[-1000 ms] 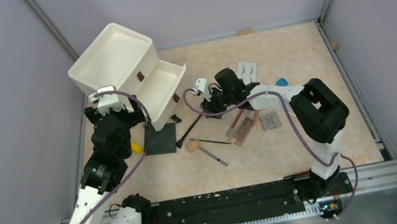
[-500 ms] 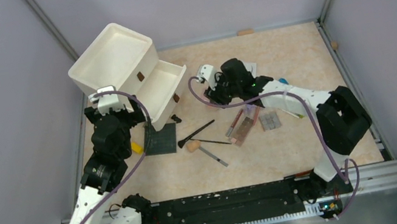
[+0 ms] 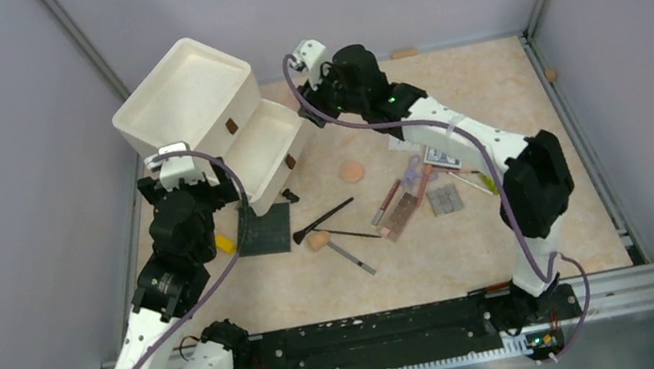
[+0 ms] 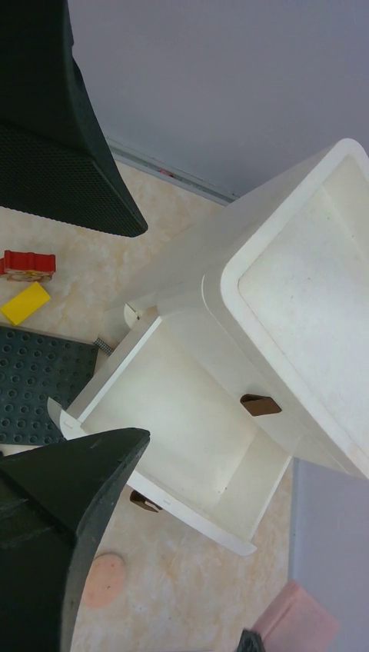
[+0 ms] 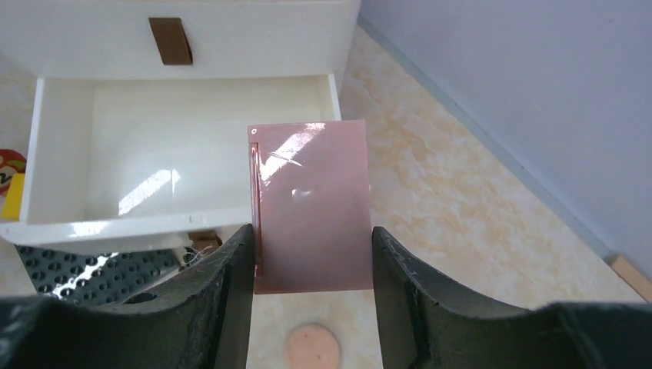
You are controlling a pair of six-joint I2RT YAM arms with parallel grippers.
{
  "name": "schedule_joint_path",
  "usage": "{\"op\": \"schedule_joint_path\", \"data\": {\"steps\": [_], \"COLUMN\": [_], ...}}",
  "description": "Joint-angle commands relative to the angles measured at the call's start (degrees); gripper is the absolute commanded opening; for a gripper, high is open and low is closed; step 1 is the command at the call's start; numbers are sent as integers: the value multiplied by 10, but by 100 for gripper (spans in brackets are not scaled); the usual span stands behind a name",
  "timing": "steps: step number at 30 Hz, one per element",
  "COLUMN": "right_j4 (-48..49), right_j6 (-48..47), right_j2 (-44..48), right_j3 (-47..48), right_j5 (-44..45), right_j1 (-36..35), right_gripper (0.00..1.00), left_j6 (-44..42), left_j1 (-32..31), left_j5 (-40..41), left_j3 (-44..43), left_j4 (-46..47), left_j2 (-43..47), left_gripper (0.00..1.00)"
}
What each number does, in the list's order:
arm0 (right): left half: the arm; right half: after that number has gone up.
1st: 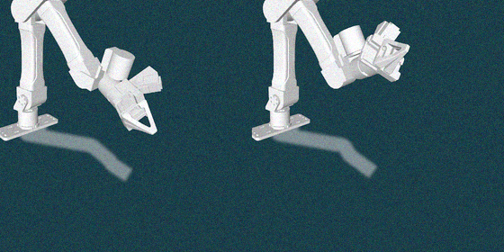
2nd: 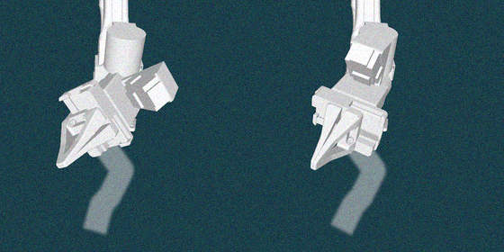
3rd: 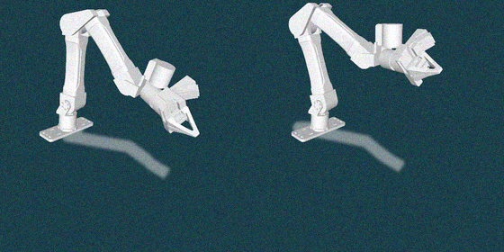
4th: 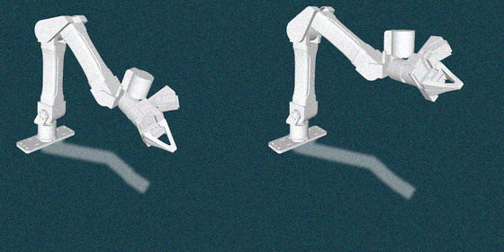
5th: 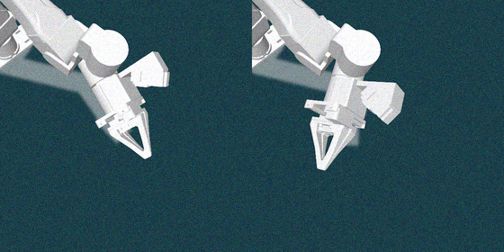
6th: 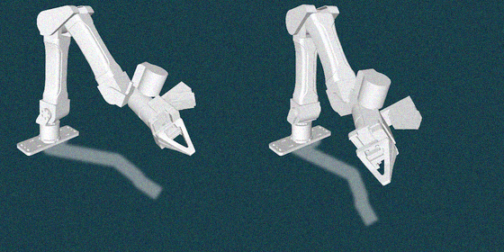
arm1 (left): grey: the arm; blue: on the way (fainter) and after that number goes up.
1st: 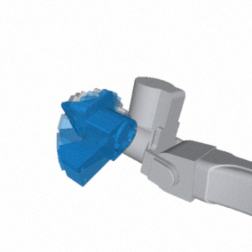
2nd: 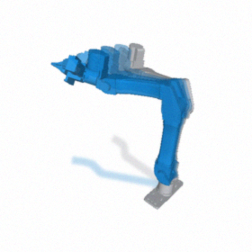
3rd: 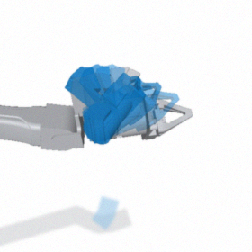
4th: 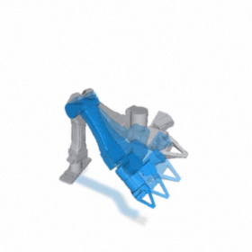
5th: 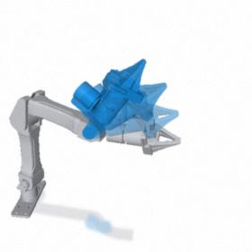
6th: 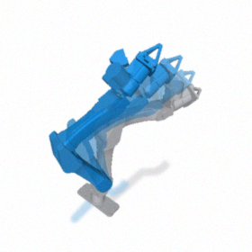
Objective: Organize the makeup
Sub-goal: Place the makeup in the drawer.
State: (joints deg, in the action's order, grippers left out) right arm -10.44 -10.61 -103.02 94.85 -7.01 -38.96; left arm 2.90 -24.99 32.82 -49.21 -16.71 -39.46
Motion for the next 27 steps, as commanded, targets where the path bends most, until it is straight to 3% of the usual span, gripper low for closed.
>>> {"op": "schedule_joint_path", "data": {"steps": [1,10,18,22,27], "right_j4": [-12,-6,20,-2,-6], "right_j6": [16,9,8,7,10], "right_j2": [-79,-195,-232,-260,-266], "right_j3": [91,210,237,269,272], "right_j5": [14,31,33,38,45], "right_j1": [-29,-48,-49,-49,-49], "right_gripper": [28,28,33,43,66], "left_j6": [0,0,0,0,0], "left_j1": [4,4,4,5,5], "left_j5": [0,2,1,3,3], "left_j3": [-1,0,-1,0,1], "left_j4": [18,18,18,18,19], "left_j2": [7,10,9,9,7], "left_gripper": [99,99,99,99,99]}}
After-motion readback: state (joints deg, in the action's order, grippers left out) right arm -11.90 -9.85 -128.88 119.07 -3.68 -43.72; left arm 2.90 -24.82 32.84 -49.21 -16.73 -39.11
